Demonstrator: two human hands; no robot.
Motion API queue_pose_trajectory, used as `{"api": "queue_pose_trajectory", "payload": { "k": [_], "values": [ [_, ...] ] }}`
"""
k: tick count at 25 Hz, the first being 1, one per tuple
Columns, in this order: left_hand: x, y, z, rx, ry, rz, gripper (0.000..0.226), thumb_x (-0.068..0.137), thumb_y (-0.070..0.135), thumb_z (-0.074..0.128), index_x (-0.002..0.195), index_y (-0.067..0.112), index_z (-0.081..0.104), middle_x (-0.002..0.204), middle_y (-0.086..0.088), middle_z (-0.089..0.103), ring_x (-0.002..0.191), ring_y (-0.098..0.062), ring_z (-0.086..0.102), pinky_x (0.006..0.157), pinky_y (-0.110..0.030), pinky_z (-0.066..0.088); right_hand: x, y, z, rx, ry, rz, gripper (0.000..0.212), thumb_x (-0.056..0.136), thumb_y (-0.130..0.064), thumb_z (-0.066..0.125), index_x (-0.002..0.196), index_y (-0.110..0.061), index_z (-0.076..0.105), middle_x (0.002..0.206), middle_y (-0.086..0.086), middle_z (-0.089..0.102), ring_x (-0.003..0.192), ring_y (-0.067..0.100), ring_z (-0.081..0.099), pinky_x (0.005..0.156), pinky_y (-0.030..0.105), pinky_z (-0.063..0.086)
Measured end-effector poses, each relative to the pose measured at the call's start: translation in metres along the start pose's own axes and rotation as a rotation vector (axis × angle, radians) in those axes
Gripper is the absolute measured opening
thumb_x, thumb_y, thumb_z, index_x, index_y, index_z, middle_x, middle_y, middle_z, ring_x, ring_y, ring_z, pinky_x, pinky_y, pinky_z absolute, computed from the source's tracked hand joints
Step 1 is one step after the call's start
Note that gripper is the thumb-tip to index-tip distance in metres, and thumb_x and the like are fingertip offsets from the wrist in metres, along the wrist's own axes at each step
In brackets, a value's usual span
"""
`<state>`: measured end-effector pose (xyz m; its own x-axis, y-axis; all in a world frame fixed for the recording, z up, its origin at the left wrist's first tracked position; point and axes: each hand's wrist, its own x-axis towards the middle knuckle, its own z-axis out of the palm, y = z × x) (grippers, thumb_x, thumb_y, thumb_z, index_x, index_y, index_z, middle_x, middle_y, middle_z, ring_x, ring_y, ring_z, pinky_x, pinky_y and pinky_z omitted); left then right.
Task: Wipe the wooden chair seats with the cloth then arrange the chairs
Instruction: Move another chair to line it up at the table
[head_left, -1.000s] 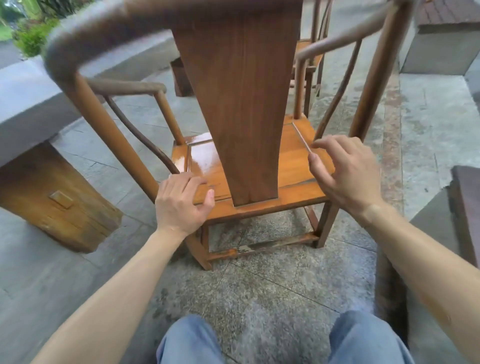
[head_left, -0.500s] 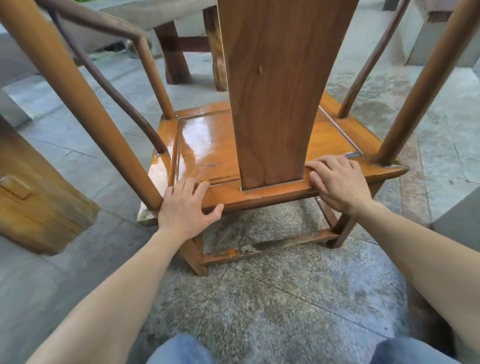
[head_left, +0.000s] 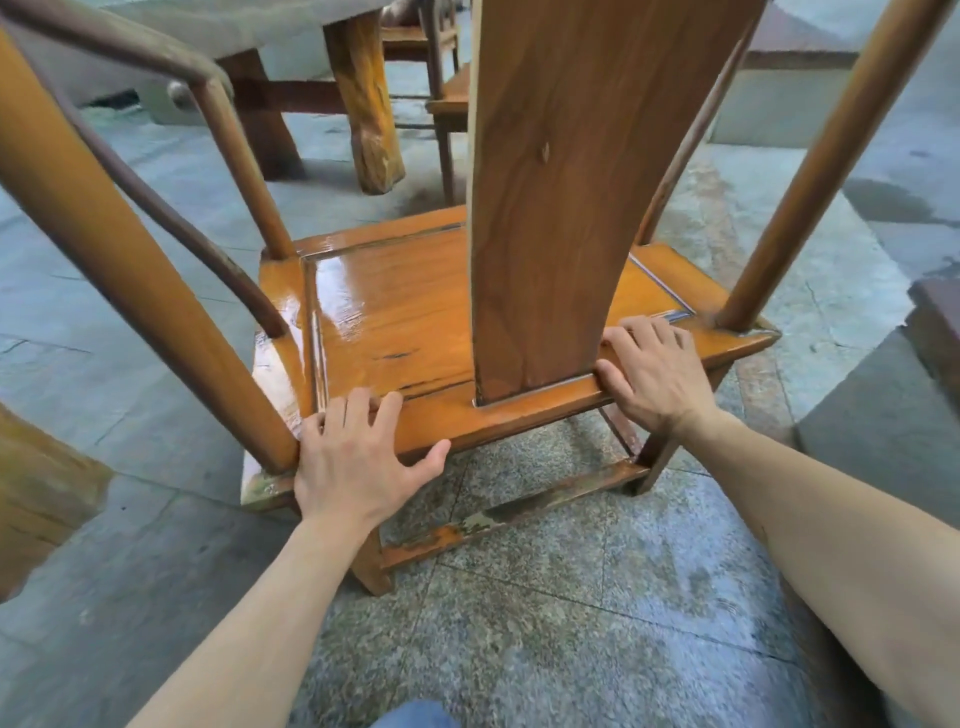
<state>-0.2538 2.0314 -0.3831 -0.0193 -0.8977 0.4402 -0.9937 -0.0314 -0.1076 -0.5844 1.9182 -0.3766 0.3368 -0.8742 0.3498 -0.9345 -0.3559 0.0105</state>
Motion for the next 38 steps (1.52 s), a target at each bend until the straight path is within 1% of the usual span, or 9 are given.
{"api": "queue_pose_trajectory", "payload": {
  "k": [3, 6, 11, 14, 18, 26, 31, 34, 38],
  "values": [
    [-0.001, -0.003, 0.003, -0.011, 0.041, 0.012, 0.072, 0.083, 0.077, 0.041, 0.112, 0.015, 0.064, 0.102, -0.01, 0.058, 0.091, -0.031, 0.055, 0.073, -0.041, 0.041, -0.004, -0.004, 0.002, 0.02, 0.017, 0.029, 0.04, 0.097, -0.048, 0.029, 0.122, -0.024, 0.049, 0.123, 0.004, 0.054, 0.113, 0.031, 0.049, 0.093, 0.045, 0.037],
    [-0.001, -0.003, 0.003, -0.032, 0.063, 0.038, 0.072, 0.085, 0.076, 0.041, 0.111, 0.013, 0.064, 0.1, -0.012, 0.057, 0.089, -0.032, 0.054, 0.07, -0.042, 0.041, -0.007, -0.006, 0.01, 0.055, 0.096, 0.053, 0.035, 0.097, -0.043, 0.033, 0.119, -0.024, 0.052, 0.122, 0.002, 0.055, 0.115, 0.027, 0.049, 0.094, 0.043, 0.035],
    [-0.002, -0.003, 0.007, -0.01, 0.104, 0.039, 0.071, 0.086, 0.075, 0.041, 0.107, 0.011, 0.065, 0.099, -0.013, 0.061, 0.086, -0.033, 0.057, 0.068, -0.041, 0.043, 0.0, -0.007, 0.025, 0.078, 0.356, 0.098, 0.031, 0.097, -0.036, 0.035, 0.1, -0.023, 0.062, 0.106, 0.0, 0.065, 0.099, 0.027, 0.058, 0.083, 0.041, 0.037],
    [-0.002, -0.002, 0.01, 0.001, 0.152, 0.047, 0.07, 0.082, 0.073, 0.047, 0.104, 0.01, 0.068, 0.097, -0.014, 0.064, 0.083, -0.034, 0.06, 0.066, -0.04, 0.044, 0.004, -0.003, 0.035, 0.087, 0.508, 0.034, 0.036, 0.097, -0.036, 0.031, 0.094, -0.022, 0.065, 0.099, 0.0, 0.068, 0.095, 0.029, 0.062, 0.08, 0.04, 0.041],
    [0.002, -0.002, 0.012, -0.007, 0.179, 0.041, 0.071, 0.08, 0.073, 0.05, 0.1, 0.008, 0.07, 0.095, -0.015, 0.066, 0.082, -0.035, 0.062, 0.067, -0.041, 0.047, 0.011, 0.004, 0.041, 0.123, 0.613, -0.07, 0.039, 0.096, -0.034, 0.034, 0.09, -0.018, 0.069, 0.095, 0.005, 0.07, 0.089, 0.032, 0.066, 0.082, 0.041, 0.047],
    [0.029, 0.017, 0.025, 0.037, 0.186, -0.019, 0.07, 0.08, 0.075, 0.051, 0.098, 0.01, 0.068, 0.093, -0.013, 0.063, 0.082, -0.034, 0.059, 0.068, -0.04, 0.044, 0.062, 0.031, 0.058, 0.156, 0.567, -0.11, 0.043, 0.097, -0.037, 0.03, 0.092, -0.016, 0.067, 0.097, 0.006, 0.068, 0.088, 0.035, 0.062, 0.08, 0.042, 0.047],
    [0.069, 0.019, 0.042, 0.069, 0.185, -0.091, 0.073, 0.084, 0.076, 0.039, 0.098, 0.01, 0.067, 0.091, -0.012, 0.06, 0.081, -0.033, 0.058, 0.065, -0.041, 0.042, 0.115, 0.038, 0.077, 0.189, 0.552, -0.117, 0.03, 0.092, -0.032, 0.04, 0.093, -0.019, 0.067, 0.097, 0.005, 0.068, 0.087, 0.032, 0.061, 0.076, 0.039, 0.045],
    [0.091, 0.025, 0.051, 0.071, 0.147, -0.138, 0.077, 0.084, 0.079, 0.035, 0.098, 0.01, 0.066, 0.092, -0.011, 0.059, 0.082, -0.033, 0.056, 0.065, -0.041, 0.04, 0.145, 0.047, 0.088, 0.194, 0.525, -0.134, 0.028, 0.091, -0.03, 0.04, 0.094, -0.019, 0.065, 0.097, 0.004, 0.066, 0.086, 0.031, 0.06, 0.073, 0.038, 0.044],
    [0.118, 0.046, 0.062, 0.105, 0.119, -0.192, 0.075, 0.081, 0.079, 0.04, 0.096, 0.011, 0.065, 0.09, -0.01, 0.056, 0.081, -0.032, 0.054, 0.065, -0.039, 0.039, 0.183, 0.069, 0.101, 0.192, 0.488, -0.171, 0.03, 0.091, -0.029, 0.038, 0.097, -0.016, 0.064, 0.099, 0.005, 0.065, 0.086, 0.031, 0.059, 0.071, 0.036, 0.04]
  ]
}}
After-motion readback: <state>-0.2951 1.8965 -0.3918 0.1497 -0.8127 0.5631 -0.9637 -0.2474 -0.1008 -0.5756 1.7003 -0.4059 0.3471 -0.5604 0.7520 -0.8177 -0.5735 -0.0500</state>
